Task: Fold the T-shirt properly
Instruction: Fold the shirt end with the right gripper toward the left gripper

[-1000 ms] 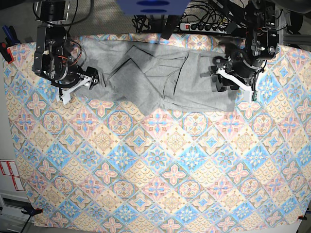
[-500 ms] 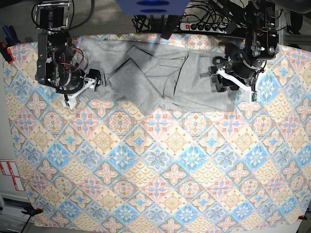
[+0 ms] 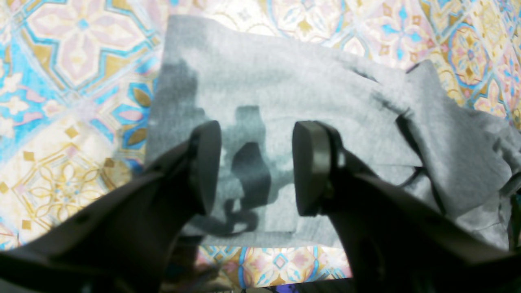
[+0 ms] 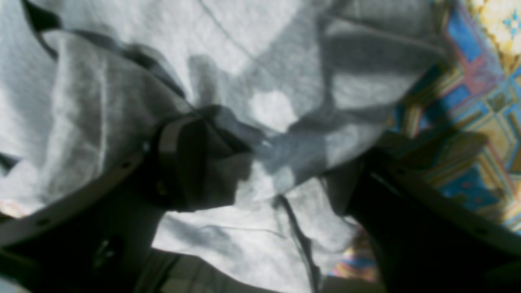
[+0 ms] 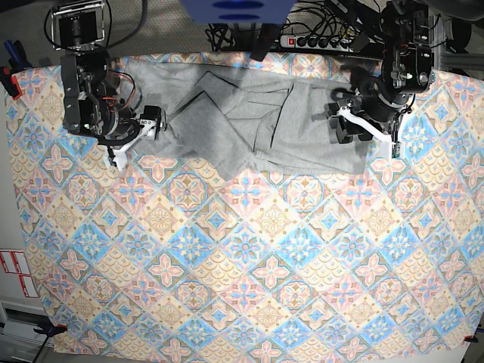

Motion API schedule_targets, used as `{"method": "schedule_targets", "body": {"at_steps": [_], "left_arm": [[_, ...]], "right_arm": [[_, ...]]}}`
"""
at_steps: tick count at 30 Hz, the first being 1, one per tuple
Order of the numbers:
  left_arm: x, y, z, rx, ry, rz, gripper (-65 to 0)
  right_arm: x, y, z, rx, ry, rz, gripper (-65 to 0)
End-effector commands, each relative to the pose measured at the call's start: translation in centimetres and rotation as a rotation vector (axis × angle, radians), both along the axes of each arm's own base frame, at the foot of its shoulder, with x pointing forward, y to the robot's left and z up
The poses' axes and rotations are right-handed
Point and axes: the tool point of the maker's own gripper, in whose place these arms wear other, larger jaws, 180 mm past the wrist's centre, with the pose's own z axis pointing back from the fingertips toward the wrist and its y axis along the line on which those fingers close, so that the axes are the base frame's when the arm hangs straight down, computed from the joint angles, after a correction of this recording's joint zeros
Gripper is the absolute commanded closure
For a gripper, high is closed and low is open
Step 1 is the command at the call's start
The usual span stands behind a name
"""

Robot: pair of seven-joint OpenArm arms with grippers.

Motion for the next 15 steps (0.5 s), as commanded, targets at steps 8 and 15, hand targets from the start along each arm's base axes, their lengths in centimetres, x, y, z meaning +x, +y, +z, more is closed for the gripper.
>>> {"method": "schedule_targets", "body": {"at_steps": [8,15], "left_arm": [[0.6,0.1,0.85,0.003,-0.038,-0.003,-29.3],[0.6,0.1,0.85,0.003,-0.038,-0.003,-29.3]], "right_arm": [[-3.61,7.59,0.28,0.332,0.122,-0.002,-42.4],[-3.59,7.57,0.28,0.331,0.12,-0.001,-40.3]]}}
